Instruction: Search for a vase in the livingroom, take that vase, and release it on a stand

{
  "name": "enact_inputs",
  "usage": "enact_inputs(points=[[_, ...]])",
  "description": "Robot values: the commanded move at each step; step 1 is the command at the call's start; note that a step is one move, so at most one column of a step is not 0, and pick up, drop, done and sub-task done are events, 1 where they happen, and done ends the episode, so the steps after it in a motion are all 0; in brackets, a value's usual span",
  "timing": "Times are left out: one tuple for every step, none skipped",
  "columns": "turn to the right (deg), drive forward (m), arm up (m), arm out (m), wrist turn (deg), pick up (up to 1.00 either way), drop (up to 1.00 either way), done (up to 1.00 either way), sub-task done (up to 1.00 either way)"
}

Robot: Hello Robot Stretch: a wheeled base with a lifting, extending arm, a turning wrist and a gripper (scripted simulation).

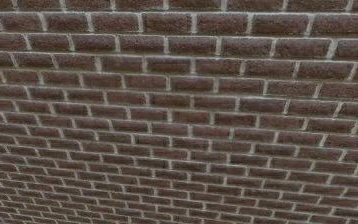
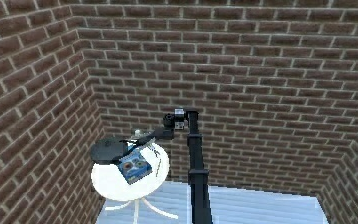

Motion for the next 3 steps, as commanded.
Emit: enact_inputs(points=[[0.0, 0.00, -0.30, 0.00, 0.0, 0.00, 0.00, 0.00, 0.00], [0.0, 0.00, 0.00, 0.00, 0.0, 0.00, 1.00, 0.00, 0.00], [0.0, 0.00, 0.10, 0.00, 0.0, 0.00, 0.00, 0.00, 0.00]])
